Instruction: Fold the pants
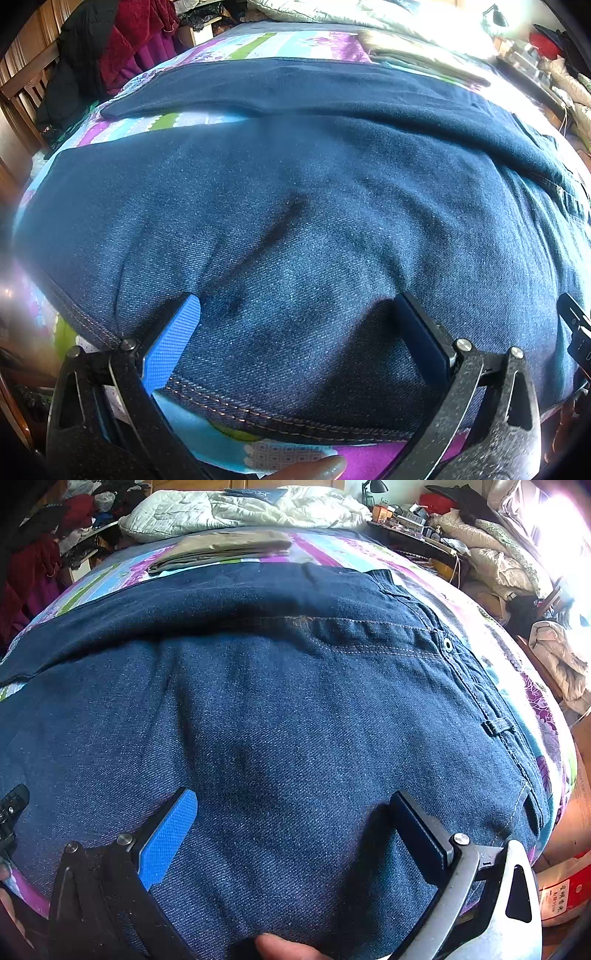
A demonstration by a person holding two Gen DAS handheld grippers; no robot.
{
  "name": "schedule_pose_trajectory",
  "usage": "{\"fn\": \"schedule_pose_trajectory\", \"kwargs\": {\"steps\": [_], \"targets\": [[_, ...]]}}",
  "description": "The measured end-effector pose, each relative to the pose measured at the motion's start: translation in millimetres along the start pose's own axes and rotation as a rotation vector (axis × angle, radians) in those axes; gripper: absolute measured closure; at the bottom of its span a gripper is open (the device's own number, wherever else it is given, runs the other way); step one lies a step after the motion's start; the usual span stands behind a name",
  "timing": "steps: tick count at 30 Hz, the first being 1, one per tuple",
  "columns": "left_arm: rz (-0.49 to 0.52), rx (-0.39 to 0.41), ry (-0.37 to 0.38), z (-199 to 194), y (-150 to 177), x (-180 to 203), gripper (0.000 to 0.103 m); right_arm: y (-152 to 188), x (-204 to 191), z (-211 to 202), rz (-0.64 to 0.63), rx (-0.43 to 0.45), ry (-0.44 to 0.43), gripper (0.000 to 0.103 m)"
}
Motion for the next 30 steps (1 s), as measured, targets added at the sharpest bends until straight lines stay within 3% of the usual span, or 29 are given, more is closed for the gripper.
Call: {"fn": "schedule_pose_trajectory", "kwargs": {"steps": [13,20,30], "targets": [[-0.002,-0.002,0.001,1.2,0.7,-0.6,0.0,0.5,-0.2,1.3,0.008,0.013,-0.015,0.0],[-0.016,0.077,0.044,-2.4,6.4,-3.7,0.0,-3.7,2.8,4.6,-0.031,0.088,-0.071,0.0],[0.013,0.081,0.037,-2.5,5.3,-2.8,0.0,-3.8,0.0,5.6,-0.036,0.061,-0.064,0.0]]}}
Point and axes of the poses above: each gripper's, at about its wrist camera, not at the fingertips, and z roughly the way its jaws point, x to its right, y to its underside, the point moved 6 cm from there along z, roughly the way its jaws point, and after that the axes turned 9 degrees about -x, right-handed, at the moved point
